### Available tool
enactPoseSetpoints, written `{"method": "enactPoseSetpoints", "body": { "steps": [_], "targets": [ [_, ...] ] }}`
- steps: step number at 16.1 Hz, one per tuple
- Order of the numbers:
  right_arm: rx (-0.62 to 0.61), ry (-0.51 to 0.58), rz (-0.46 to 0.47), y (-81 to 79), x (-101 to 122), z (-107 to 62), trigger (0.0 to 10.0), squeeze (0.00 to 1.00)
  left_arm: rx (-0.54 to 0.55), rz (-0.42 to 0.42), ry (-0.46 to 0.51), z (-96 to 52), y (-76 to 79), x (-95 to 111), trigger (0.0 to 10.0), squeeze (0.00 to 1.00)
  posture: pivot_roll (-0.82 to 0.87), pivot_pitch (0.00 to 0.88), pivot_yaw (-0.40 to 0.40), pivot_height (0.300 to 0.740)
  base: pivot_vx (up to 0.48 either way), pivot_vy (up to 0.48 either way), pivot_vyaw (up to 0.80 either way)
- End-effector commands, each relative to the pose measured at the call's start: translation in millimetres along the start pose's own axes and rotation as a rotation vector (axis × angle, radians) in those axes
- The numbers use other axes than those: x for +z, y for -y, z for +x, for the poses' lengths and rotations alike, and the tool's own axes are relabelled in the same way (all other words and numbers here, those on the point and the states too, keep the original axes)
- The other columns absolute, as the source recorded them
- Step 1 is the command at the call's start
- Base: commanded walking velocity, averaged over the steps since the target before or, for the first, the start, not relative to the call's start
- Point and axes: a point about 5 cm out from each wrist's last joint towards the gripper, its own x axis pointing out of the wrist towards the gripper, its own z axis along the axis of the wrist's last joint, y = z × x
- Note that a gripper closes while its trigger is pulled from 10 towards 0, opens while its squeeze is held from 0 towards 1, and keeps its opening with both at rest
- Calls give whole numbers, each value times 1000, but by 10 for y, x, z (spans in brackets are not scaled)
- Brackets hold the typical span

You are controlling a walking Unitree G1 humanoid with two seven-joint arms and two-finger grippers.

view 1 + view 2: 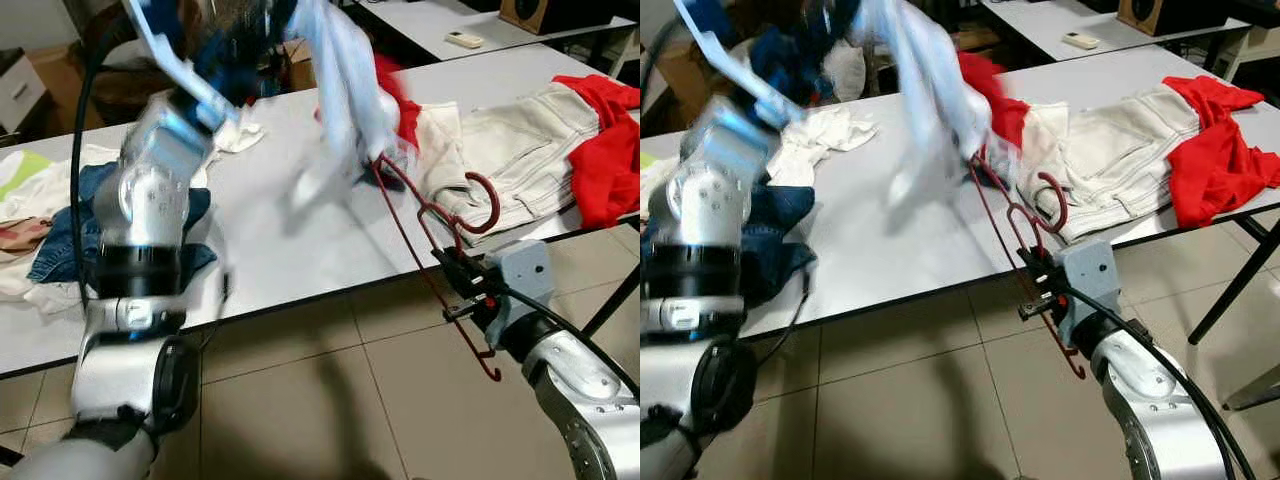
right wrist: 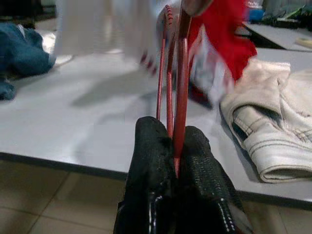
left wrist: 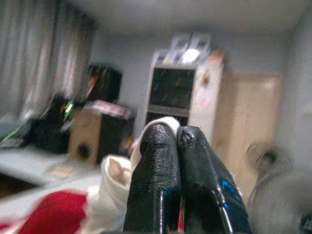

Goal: Hang hanger

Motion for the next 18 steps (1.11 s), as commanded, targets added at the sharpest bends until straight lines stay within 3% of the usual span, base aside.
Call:
{"method": "enactPoseSetpoints", "body": {
  "steps": [1, 3, 8, 9, 11, 14, 15, 18],
  "targets": [
    [35, 69, 1, -57, 118, -12, 10000, 0, 36, 36, -57, -28, -34, -20, 0, 0, -185, 0, 130, 740, 0, 0, 0],
    [73, 74, 2, -98, 120, -17, 10000, 0, 37, 110, -159, -80, -26, -141, 0, 0, -185, 0, 130, 740, 0, 0, 0],
    [133, 64, -6, -144, 103, -17, 10000, 0, 12, 143, -189, -88, 2, -159, 0, 0, -176, 0, 117, 740, 0, 0, 0],
    [53, 83, -32, -60, 130, 10, 10000, 0, -47, 101, -135, -96, 62, -103, 0, 0, -175, 0, 117, 740, 0, 0, 0],
    [-111, 157, 16, 168, 241, 50, 10000, 0, -117, 70, -70, -157, 102, 21, 0, 0, -177, 0, 122, 740, 0, 0, 0],
    [-173, 269, 70, 449, 440, -13, 10000, 0, 47, 185, 18, -293, -190, 296, 0, 0, -175, 0, 120, 740, 0, 0, 0],
    [-191, 281, 69, 532, 458, -50, 10000, 0, 33, 218, 47, -352, -205, 415, 0, 0, -172, 0, 116, 740, 0, 0, 0],
    [-155, 268, 84, 518, 437, -55, 10000, 0, 12, 263, -54, -426, -198, 304, 0, 0, -170, 0, 114, 740, 0, 0, 0]
  ]
}}
